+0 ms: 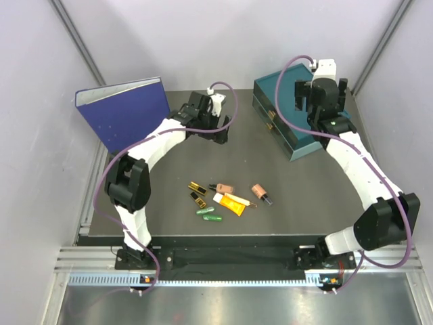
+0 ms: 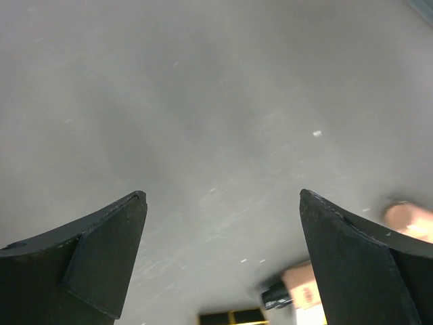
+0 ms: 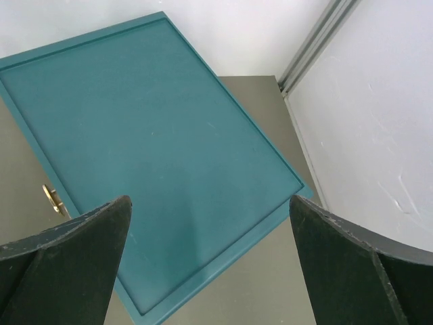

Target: Organize the makeup

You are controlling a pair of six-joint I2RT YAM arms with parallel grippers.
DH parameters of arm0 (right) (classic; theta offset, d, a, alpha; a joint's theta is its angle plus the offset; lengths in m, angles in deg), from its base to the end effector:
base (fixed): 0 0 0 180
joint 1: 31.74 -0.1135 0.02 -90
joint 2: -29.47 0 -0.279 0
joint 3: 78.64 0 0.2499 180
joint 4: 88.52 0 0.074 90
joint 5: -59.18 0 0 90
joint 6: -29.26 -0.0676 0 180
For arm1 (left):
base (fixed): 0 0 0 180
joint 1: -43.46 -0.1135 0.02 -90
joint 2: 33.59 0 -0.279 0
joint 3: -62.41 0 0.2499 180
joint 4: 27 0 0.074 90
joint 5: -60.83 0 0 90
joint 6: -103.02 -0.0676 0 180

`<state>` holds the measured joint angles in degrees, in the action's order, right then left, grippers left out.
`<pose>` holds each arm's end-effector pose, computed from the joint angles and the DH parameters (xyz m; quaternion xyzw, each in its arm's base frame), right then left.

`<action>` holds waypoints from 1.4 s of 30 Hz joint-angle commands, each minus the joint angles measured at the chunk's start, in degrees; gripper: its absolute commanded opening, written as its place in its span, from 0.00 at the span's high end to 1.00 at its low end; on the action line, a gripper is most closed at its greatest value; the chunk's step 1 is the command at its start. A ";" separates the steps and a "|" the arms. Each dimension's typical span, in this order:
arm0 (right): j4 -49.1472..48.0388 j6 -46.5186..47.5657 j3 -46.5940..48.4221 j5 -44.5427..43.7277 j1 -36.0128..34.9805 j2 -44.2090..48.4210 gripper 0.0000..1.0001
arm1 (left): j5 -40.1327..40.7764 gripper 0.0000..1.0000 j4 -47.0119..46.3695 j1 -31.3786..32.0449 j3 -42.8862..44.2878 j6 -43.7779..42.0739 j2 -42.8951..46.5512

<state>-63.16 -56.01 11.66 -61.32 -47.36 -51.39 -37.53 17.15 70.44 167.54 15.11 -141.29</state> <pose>0.3457 0.0610 0.3937 0.0199 0.7860 -0.1539 0.5985 0.3975 -0.2134 0.2655 0.2260 0.8995 -0.1579 0.3390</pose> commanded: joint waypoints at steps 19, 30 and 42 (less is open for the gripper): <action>10.76 -4.38 10.78 13.09 7.00 -6.14 0.00 | 5.09 0.01 12.37 0.88 32.15 7.48 -15.43; 17.01 -15.10 26.08 34.45 17.09 -19.85 1.00 | -20.44 0.02 -2.82 -0.44 36.73 27.25 -22.20; 22.46 -13.43 27.22 39.55 17.29 -25.83 1.00 | -35.76 0.01 -42.81 -2.11 25.47 61.80 -29.57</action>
<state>-43.23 -69.78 36.62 -24.71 -29.87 -75.22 -68.35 -11.00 68.39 191.91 64.98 -167.09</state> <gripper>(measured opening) 0.004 0.990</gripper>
